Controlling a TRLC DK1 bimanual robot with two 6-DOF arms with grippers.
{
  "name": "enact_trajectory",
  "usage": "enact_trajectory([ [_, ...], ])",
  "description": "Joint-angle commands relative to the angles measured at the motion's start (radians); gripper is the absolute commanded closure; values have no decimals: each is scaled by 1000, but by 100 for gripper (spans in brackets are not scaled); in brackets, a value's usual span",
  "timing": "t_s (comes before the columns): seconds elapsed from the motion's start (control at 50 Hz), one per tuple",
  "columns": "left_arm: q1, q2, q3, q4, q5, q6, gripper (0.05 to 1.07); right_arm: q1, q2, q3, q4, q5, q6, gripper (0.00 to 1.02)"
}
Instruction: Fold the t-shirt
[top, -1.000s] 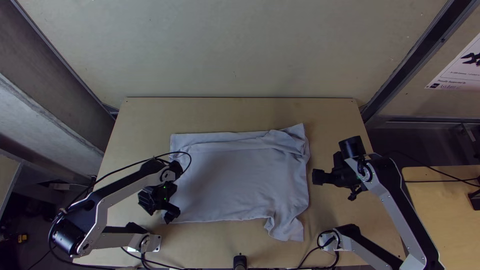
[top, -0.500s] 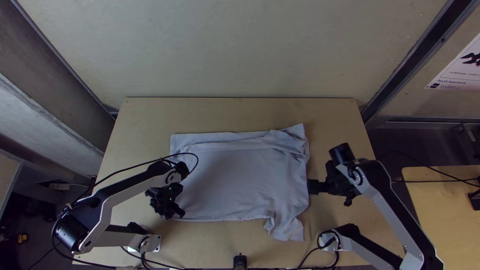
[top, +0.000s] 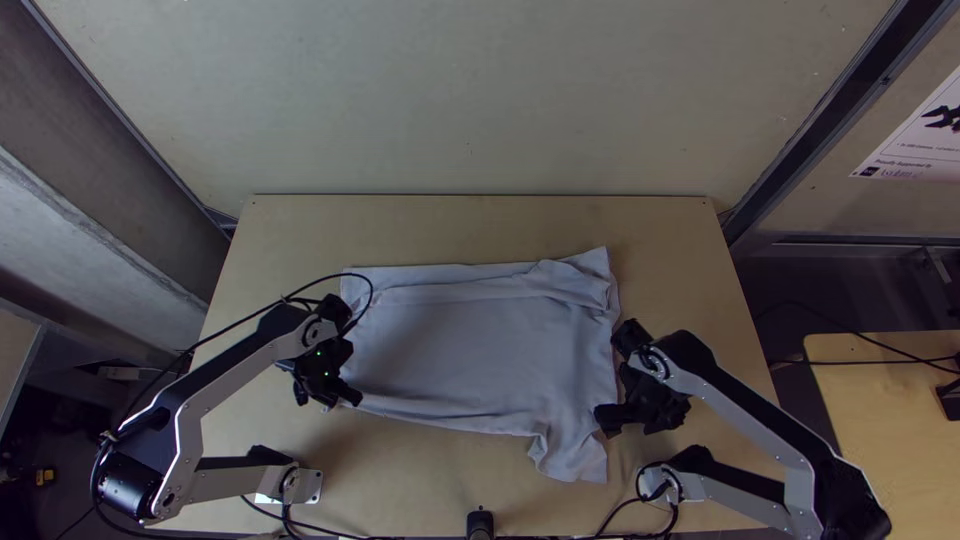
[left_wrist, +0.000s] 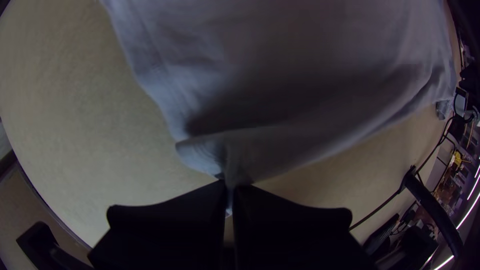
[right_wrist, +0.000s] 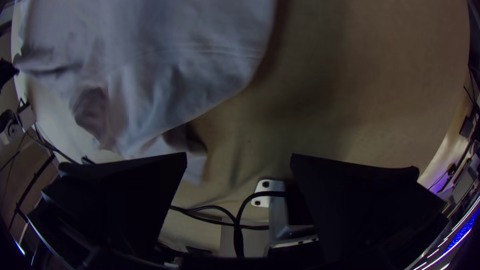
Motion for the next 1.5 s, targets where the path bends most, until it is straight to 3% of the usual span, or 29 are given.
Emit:
enact_trajectory([
  [0.0, 37, -24, -7, -26, 6, 45, 104, 38, 18, -16, 18, -21, 43, 11],
  [0.9, 77, -18, -30, -10, 6, 62, 104, 208, 311, 66, 201, -29, 130, 13],
  [0.96, 78, -18, -34, -8, 6, 63, 104, 213, 321, 48, 215, -29, 127, 21],
  [1.0, 78, -18, -39, -6, 6, 65, 104, 225, 318, 36, 232, -29, 126, 32],
  [1.06, 80, -18, -45, 1, 6, 65, 104, 256, 275, 10, 291, -18, 124, 58],
  [1.12, 83, -17, -53, 6, 6, 68, 104, 274, 228, -9, 360, 11, 124, 96],
  [1.14, 85, -17, -54, 7, 6, 68, 104, 276, 220, -10, 368, 14, 124, 100],
  [1.48, 127, -23, -8, 15, 7, 59, 104, 222, 128, 16, 291, 29, 103, 99],
])
